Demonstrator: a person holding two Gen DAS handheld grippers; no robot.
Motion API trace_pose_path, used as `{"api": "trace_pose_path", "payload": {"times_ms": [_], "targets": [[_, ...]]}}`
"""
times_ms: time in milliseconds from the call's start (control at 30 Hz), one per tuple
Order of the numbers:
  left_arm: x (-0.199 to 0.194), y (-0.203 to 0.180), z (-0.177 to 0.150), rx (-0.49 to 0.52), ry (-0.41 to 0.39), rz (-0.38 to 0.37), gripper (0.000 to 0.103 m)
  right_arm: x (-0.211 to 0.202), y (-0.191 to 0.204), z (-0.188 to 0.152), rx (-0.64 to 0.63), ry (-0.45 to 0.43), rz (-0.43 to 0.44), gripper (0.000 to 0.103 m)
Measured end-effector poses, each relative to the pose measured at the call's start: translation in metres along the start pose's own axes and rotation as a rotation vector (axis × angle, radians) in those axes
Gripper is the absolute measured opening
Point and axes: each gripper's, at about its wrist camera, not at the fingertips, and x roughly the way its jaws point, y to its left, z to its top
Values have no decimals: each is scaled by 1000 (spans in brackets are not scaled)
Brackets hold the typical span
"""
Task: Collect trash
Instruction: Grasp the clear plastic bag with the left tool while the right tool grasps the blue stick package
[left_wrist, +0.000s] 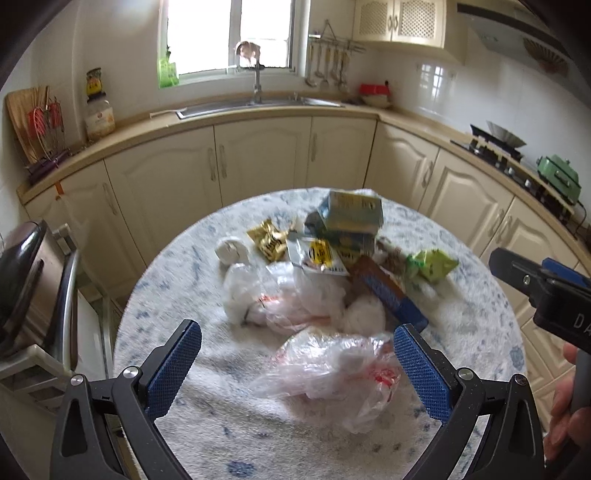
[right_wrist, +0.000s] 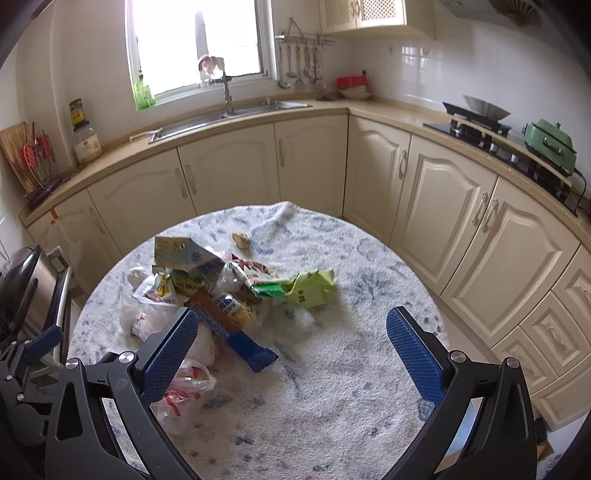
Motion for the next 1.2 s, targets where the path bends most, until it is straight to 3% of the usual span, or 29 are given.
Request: {"api": "trace_pose_path", "payload": {"times_ms": [400, 433, 500, 600, 733, 967, 1067, 1133, 1200], "targets": [[84, -2, -14, -40, 100, -56, 101, 40, -5, -13, 4, 112, 22, 103], [89, 0, -14, -52, 101, -80, 97, 44, -4, -14, -4, 122, 29, 103], [96, 3, -15, -65, 117, -125, 76, 53, -2, -17, -18, 148, 39, 103], [104, 7, -17, -56, 139, -155, 68, 67, 1, -23, -33, 193, 72, 101], [102, 14, -22, -53, 138, -196, 56, 88, 8, -29, -87, 241, 87, 85], [84, 22, -29, -37, 146, -184, 53, 119, 34, -35, -234, 299, 130, 75], [76, 21, -30, -32, 147, -181, 52, 128, 39, -34, -251, 303, 155, 56], [71, 19, -29, -27, 146, -177, 51, 133, 39, -34, -242, 325, 180, 34], [69, 18, -27, -29, 149, -181, 49, 132, 37, -34, -239, 318, 183, 26]]}}
